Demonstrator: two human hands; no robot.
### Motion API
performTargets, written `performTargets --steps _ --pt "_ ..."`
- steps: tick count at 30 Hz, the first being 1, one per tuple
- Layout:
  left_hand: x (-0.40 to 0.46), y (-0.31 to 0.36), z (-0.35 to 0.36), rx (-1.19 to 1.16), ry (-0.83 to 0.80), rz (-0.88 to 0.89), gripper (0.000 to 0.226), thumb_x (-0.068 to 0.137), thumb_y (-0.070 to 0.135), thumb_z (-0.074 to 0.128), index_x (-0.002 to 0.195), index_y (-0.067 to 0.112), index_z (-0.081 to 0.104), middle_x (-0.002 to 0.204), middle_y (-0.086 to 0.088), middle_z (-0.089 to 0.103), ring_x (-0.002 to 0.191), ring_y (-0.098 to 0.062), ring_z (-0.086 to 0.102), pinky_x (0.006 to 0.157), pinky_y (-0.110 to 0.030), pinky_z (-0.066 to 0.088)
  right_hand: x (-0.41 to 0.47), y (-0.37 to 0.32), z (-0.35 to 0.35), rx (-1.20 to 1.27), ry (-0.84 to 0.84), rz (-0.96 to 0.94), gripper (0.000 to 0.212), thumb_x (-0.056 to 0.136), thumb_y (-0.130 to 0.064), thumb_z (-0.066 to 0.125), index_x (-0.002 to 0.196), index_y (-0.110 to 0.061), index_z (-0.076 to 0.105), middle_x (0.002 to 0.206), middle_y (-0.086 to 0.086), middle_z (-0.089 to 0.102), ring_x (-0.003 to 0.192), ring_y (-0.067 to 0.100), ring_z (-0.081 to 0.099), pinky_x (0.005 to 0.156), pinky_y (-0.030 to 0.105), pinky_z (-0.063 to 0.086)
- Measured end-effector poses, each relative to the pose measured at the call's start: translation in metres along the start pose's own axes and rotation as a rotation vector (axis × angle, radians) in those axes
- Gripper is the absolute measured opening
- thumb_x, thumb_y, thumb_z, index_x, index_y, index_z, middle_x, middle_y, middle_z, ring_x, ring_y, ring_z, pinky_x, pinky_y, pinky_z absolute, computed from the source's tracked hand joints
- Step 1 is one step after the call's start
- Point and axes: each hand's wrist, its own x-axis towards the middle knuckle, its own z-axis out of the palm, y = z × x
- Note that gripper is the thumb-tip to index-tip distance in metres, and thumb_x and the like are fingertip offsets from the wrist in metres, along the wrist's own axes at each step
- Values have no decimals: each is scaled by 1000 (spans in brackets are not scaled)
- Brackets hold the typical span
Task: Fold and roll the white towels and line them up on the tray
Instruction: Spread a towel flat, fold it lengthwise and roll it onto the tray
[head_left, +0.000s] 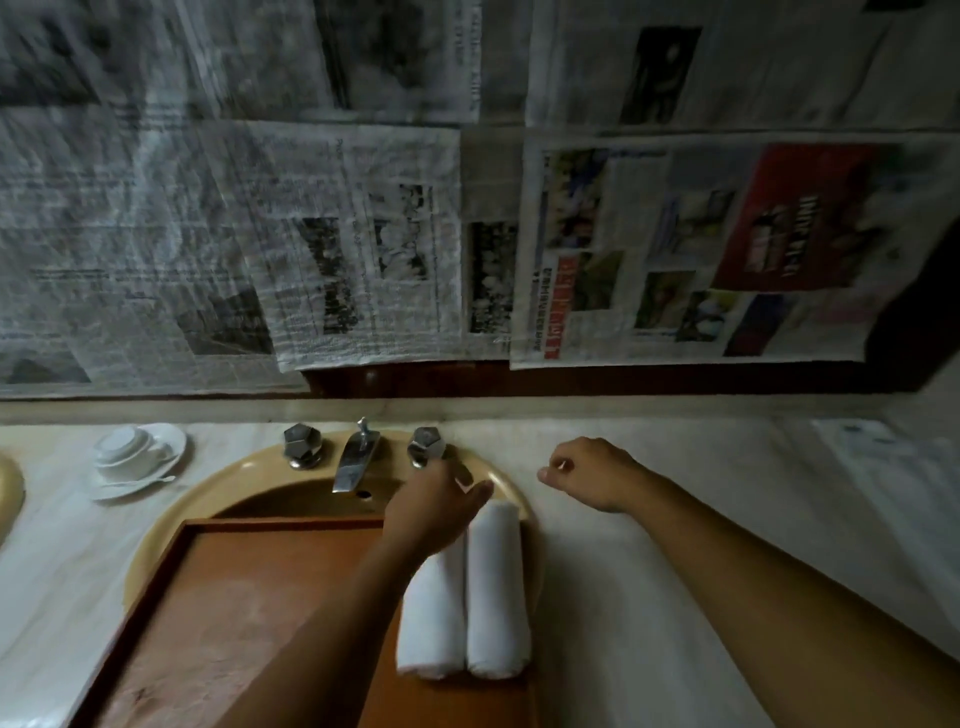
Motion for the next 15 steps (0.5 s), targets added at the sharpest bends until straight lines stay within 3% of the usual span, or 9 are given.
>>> performTargets --steps 5,10,15 --pt "45 108 50 125 -222 147 40 94 52 60 119 22 63 109 -2 71 94 -18 66 88 -39 56 -40 115 -33 1 35 164 39 96 -46 56 116 -14 65 112 6 66 95 21 61 86 34 51" --pt "80 210 137 261 -447 236 48 92 54 62 127 22 59 137 -3 56 118 -22 55 98 -35 45 -81 253 -64 9 63 288 36 94 -45 58 107 -13 68 103 7 68 89 22 63 86 39 55" --pt "105 307 227 277 -512 268 45 92 55 60 123 23 62 133 0 58 123 -21 54 103 -36 43 -100 387 -90 11 112 395 35 94 -46 56 100 -13 68 98 5 68 90 23 64 80 34 53"
